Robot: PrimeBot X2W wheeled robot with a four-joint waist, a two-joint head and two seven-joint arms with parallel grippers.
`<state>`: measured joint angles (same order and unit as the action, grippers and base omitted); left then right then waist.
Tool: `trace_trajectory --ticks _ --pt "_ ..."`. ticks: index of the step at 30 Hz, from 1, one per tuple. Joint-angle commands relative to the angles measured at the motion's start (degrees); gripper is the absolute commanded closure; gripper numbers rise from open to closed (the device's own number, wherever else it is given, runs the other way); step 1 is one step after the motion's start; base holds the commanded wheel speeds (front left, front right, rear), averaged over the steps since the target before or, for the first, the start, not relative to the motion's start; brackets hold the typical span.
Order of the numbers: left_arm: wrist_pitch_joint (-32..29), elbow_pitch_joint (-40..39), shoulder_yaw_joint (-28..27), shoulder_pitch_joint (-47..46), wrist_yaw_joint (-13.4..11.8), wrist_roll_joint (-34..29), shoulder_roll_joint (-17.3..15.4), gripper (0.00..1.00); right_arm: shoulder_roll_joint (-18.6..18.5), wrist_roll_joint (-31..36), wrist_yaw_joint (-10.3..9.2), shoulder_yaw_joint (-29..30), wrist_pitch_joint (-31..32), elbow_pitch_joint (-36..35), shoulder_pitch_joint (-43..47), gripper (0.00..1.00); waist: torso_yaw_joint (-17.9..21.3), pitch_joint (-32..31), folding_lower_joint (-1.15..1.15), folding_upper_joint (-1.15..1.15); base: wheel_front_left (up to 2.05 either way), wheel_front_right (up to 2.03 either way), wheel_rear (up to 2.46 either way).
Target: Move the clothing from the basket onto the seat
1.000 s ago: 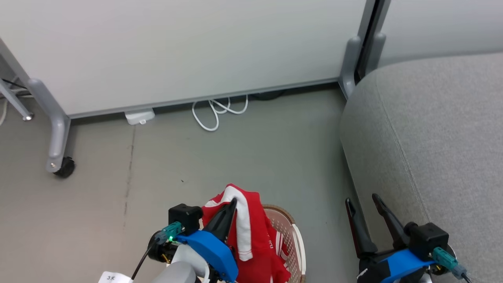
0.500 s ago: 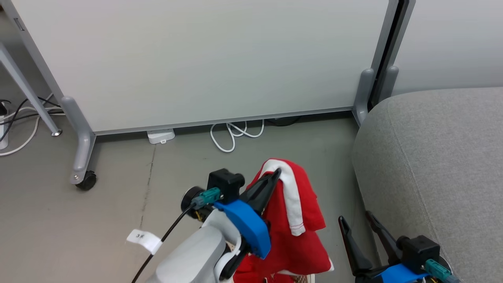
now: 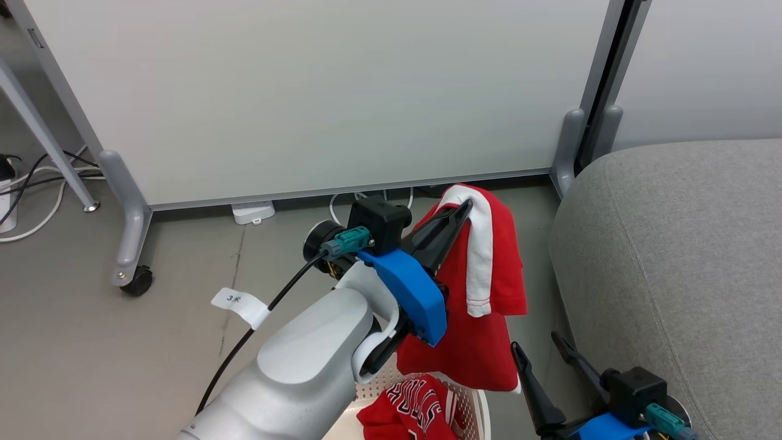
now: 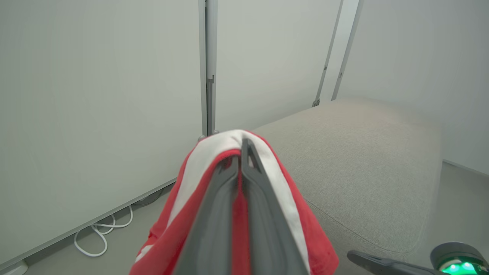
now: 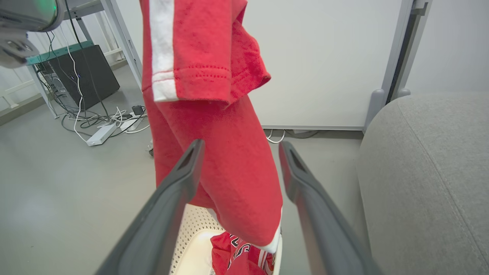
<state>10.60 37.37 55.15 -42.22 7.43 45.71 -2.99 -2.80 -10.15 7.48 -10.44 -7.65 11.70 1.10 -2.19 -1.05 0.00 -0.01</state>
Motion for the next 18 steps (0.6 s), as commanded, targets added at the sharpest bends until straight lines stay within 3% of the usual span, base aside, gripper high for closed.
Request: trace_trajectory --ticks 1,18 --pt "0.08 -0.35 0.63 -1.53 0.06 0.93 0.13 1.00 -0.16 -0.04 0.03 -0.14 0.29 -0.38 0.28 0.00 0.12 -0.11 0.00 0.01 0.00 0.00 0.00" --pt "2.23 -1.50 7.94 -5.43 -2.40 8.82 0.11 1.00 -0.17 0.47 0.03 -0.90 1.07 -0.73 -0.67 0.00 0.66 -0.44 0.00 0.01 0.00 0.00 0.00"
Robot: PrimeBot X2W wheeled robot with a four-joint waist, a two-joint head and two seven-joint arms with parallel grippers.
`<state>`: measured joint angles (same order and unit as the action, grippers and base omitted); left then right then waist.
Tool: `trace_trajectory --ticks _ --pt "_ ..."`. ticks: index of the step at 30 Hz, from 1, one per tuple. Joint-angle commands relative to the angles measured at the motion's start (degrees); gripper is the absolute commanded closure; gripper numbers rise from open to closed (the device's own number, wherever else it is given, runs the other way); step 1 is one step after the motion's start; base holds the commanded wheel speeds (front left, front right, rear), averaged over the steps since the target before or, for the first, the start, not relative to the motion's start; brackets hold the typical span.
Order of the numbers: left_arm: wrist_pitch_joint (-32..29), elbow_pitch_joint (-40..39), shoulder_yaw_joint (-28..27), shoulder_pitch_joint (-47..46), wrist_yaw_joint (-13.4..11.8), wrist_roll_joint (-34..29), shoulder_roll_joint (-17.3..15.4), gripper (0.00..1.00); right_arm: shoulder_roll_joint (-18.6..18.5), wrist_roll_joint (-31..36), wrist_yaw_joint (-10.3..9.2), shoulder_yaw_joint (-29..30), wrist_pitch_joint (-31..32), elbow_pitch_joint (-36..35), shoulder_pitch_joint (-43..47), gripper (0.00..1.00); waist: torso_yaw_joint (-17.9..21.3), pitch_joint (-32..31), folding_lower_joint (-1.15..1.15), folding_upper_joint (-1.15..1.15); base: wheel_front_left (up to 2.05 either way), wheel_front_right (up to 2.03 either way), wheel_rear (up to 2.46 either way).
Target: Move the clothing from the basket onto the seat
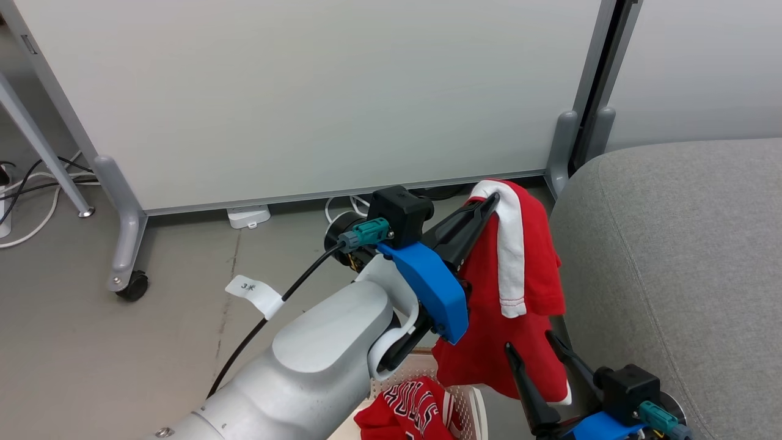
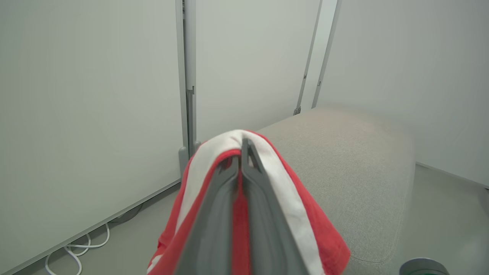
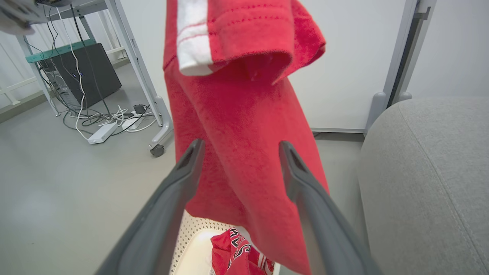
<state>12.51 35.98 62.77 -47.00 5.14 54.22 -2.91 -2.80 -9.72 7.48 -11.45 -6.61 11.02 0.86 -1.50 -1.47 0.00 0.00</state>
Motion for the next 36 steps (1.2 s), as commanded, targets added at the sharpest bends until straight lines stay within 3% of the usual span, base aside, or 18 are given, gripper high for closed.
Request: trace_trajectory --ticks 1,15,36 --pt "0.40 -0.04 0.63 -0.82 -0.25 0.61 0.02 1.00 -0.17 0.04 0.03 0.17 0.01 0.00 -0.46 0.00 -0.07 -0.03 0.00 0.00 0.00 0.00 0.00" --pt "1.73 0.14 4.53 -2.67 -1.09 4.65 0.03 1.00 -0.17 1.36 0.03 -1.62 1.55 3.90 -4.63 0.00 -0.08 0.24 0.00 0.00 0.00 0.00 0.00" --pt "2.25 -0.91 9.22 -4.35 -1.44 8.60 0.03 1.00 -0.16 0.52 0.03 -6.11 0.09 22.69 -20.95 0.00 -0.78 0.88 0.00 0.00 0.00 0.00 0.00"
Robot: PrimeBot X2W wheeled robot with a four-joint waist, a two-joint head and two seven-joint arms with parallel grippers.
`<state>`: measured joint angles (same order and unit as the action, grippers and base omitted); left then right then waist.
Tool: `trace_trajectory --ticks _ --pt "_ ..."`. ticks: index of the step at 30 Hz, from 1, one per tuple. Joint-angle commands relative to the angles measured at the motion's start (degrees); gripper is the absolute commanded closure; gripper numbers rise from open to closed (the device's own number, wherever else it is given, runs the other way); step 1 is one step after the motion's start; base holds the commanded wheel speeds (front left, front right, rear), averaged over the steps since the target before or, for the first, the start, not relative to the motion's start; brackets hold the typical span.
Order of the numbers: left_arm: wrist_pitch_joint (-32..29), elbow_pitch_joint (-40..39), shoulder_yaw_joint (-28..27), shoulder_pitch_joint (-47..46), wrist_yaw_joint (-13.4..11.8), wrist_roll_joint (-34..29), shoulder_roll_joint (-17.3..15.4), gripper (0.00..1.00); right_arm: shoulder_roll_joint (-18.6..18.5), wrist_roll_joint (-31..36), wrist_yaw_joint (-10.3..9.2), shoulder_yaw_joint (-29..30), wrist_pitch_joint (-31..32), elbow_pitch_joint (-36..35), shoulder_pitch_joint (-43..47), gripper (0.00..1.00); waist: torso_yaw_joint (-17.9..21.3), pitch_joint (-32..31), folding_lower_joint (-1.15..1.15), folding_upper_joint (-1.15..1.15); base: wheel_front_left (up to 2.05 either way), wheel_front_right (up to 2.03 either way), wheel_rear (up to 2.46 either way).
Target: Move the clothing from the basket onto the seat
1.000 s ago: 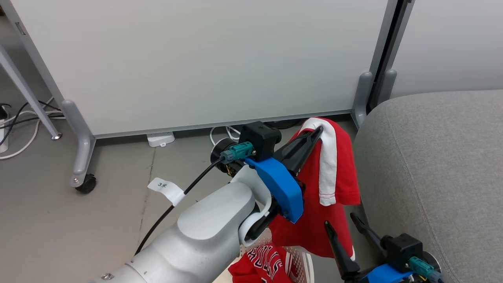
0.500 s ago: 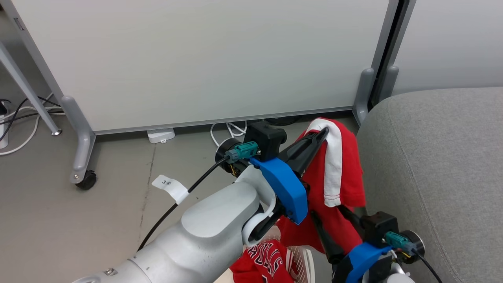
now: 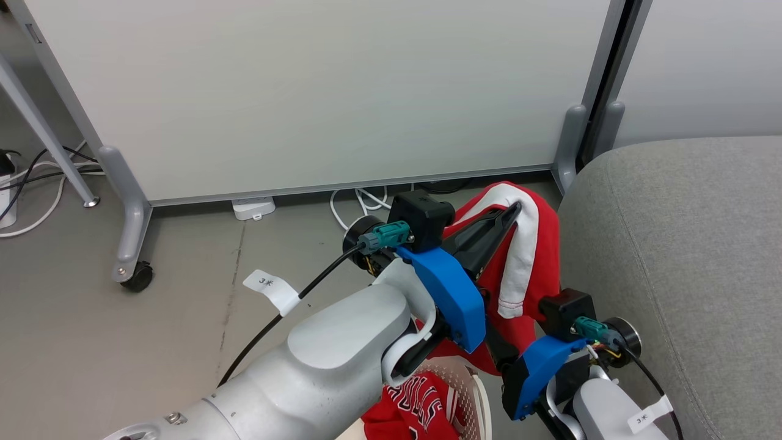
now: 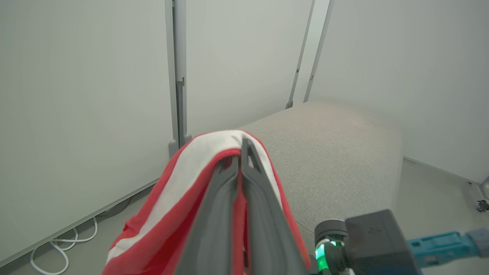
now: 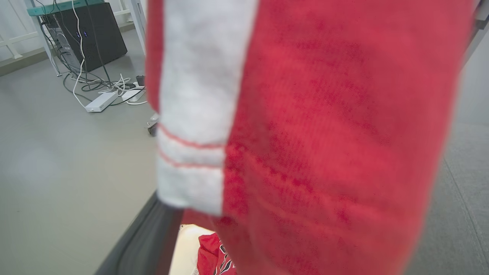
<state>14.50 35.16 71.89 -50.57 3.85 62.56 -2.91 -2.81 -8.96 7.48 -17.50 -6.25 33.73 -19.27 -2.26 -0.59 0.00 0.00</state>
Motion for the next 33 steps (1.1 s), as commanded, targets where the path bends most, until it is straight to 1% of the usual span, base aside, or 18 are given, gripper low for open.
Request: trace_trajectory --ticks 1,2,4,5,15,27,28,29,30,31,33 --pt "0.27 -0.02 0.20 -0.85 -0.17 0.36 0.03 1.00 -0.15 -0.48 0.03 -0.46 -0.66 0.74 -1.34 0.00 -0.07 -0.02 0.00 0.00 0.00 0.00 0.00" --pt "0.29 0.09 0.31 -0.93 -0.18 0.43 0.03 1.00 -0.15 -1.02 0.03 -0.85 -0.94 1.50 -1.78 0.00 -0.12 -0.03 0.00 0.00 0.00 0.00 0.00" --pt "0.30 0.28 0.46 -1.04 -0.19 0.47 0.03 1.00 -0.16 -2.00 0.03 -1.52 -1.60 2.85 -2.68 0.65 -0.22 -0.05 0.00 0.00 0.00 0.00 0.00" --pt "0.31 0.33 0.52 -1.09 -0.20 0.57 0.03 1.00 -0.16 -2.32 0.03 -1.75 -1.97 3.37 -3.09 1.00 -0.28 -0.07 0.00 0.00 0.00 0.00 0.00" --pt "0.44 1.30 1.04 -0.89 -0.35 1.16 0.03 1.00 -0.15 -4.64 0.03 -3.42 -4.94 7.20 -4.42 1.00 0.24 -0.48 0.00 0.00 0.00 0.00 0.00" --pt "0.65 1.76 1.32 -0.84 -0.08 1.65 0.03 1.00 -0.15 -5.92 0.03 -4.51 -6.09 9.05 -5.54 1.00 0.75 -0.83 0.00 0.00 0.00 0.00 0.00" --pt "0.67 1.79 1.35 -0.78 -0.12 1.66 0.03 0.97 -0.15 -5.94 0.03 -4.55 -6.22 9.19 -5.55 1.00 0.75 -0.84 0.00 0.00 0.00 0.00 0.00" --pt "0.68 1.79 1.37 -0.70 -0.12 1.70 0.03 0.60 -0.15 -5.94 0.03 -4.59 -6.32 9.30 -5.58 1.00 0.74 -0.84 0.00 0.00 0.00 0.00 0.00" --pt "0.68 1.80 1.39 -0.62 -0.11 1.76 0.03 0.07 -0.15 -5.92 0.03 -4.64 -6.42 9.42 -5.63 1.00 0.74 -0.83 0.00 0.00 0.00 0.00 0.00" --pt "0.69 1.80 1.41 -0.56 -0.10 1.83 0.03 0.00 -0.15 -6.02 0.03 -4.68 -6.52 9.52 -5.68 1.00 0.74 -0.83 0.00 0.00 0.00 0.00 0.00" --pt "0.69 1.86 1.44 -0.53 -0.10 1.88 0.03 0.00 -0.15 -6.13 0.03 -4.80 -6.63 9.73 -5.82 1.00 0.76 -0.82 0.00 0.00 0.00 0.00 0.00"
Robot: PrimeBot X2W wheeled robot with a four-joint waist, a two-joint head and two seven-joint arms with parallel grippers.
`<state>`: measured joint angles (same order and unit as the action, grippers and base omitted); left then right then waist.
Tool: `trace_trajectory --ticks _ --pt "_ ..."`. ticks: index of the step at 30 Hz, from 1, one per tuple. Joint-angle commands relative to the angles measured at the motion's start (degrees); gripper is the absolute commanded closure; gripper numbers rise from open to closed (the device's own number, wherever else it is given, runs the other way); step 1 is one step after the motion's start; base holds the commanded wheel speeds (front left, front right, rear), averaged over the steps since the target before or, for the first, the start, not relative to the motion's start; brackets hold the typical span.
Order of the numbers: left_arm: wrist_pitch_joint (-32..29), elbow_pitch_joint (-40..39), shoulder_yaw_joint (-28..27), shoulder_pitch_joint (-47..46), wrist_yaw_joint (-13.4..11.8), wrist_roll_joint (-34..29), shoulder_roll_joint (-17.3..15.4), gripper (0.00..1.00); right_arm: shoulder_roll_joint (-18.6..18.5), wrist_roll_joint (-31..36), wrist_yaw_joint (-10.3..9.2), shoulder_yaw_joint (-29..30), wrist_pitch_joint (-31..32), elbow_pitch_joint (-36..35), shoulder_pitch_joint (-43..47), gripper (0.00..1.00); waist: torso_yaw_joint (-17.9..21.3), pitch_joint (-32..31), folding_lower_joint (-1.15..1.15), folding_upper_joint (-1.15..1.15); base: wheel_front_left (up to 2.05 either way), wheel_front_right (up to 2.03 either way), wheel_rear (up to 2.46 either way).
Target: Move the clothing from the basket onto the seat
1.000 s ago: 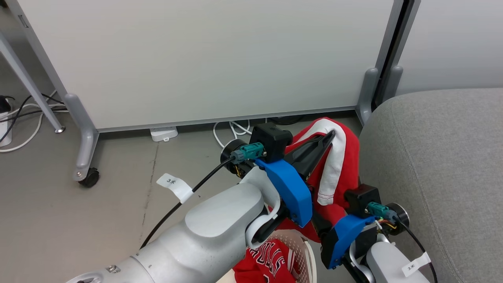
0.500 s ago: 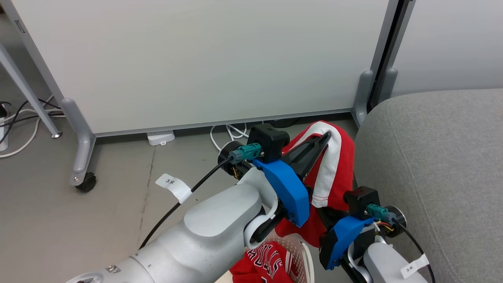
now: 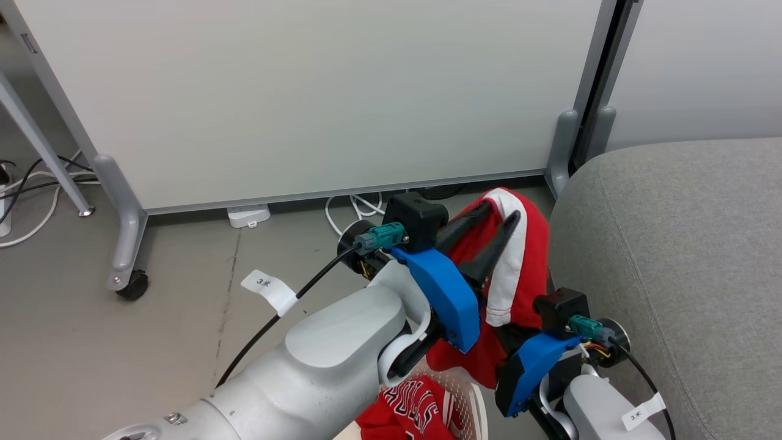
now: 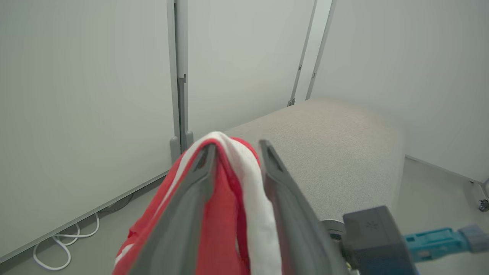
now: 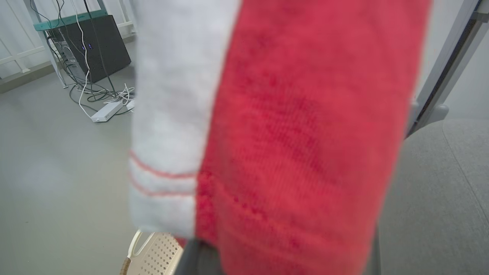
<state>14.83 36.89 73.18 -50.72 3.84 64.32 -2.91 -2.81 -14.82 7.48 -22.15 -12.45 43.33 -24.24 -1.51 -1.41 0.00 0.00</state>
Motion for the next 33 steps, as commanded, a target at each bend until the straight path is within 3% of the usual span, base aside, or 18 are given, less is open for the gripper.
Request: trace_trajectory --ticks 1,25,33 --pt "0.37 0.20 0.18 -0.41 -0.12 0.06 0.02 0.00 -0.15 -0.31 0.03 -0.25 -0.47 0.22 -0.90 1.00 0.02 0.00 0.00 0.00 0.00 0.00 0.00" --pt "0.41 0.59 0.11 0.97 -1.16 -1.67 0.03 0.00 -0.15 -0.43 0.03 -0.06 -1.32 1.56 -1.74 1.00 -0.02 0.01 0.00 0.00 0.00 0.00 0.00" --pt "0.43 -1.82 -7.24 5.94 -1.02 -8.86 -0.23 0.00 -0.15 0.11 0.03 0.70 -1.67 0.24 -1.61 1.00 -0.60 0.18 0.00 0.00 0.00 0.00 0.00"
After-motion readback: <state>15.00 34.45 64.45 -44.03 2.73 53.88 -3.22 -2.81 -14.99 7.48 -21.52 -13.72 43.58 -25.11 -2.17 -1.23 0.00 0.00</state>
